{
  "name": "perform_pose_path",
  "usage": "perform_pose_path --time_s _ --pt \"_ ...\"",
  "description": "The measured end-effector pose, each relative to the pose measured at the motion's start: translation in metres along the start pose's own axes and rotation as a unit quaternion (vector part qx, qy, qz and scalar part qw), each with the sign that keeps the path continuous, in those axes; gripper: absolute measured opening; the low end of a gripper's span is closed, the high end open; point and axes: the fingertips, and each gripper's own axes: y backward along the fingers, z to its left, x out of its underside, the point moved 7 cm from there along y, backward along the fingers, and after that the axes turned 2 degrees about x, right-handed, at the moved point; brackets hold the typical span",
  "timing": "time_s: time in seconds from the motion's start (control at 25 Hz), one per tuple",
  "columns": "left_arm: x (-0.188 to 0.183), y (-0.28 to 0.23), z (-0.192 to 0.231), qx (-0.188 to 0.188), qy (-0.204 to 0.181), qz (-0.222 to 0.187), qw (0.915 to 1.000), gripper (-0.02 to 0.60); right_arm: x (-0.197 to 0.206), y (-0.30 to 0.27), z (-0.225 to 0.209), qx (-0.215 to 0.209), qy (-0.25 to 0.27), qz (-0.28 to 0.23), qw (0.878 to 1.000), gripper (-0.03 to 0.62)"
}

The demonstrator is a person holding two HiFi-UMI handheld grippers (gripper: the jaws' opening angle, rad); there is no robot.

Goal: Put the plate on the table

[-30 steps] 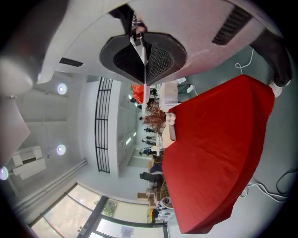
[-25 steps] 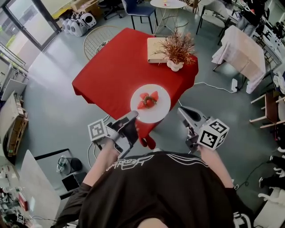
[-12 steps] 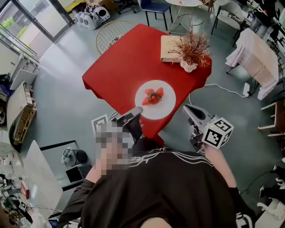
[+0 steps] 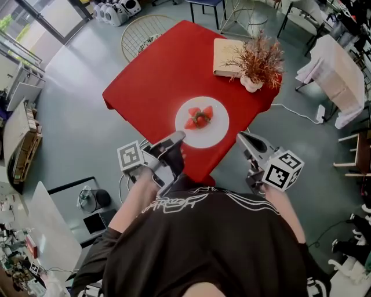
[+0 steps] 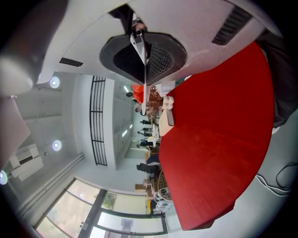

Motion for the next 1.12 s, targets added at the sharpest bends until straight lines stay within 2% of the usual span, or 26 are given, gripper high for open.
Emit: perform_pose_path --time_s 0.36,0.64,1.12 --pt "-0.061 -0.018 0.016 -0.015 0.0 0.005 0.9999 0.015 0.001 -0.053 -0.017 0.011 -0.019 0.033 0.999 0.008" --pt "-0.105 -0.039 0.034 -0.03 0.014 0.0 0.9994 0.015 0.0 -0.095 -0.039 0.014 -0.032 0.059 0.998 0.008" --pt "-0.148 -0.06 0.092 -0.051 0.006 -0.023 0.9984 0.015 0.036 -0.117 -0.056 0.019 -0.063 0.11 0.992 0.008"
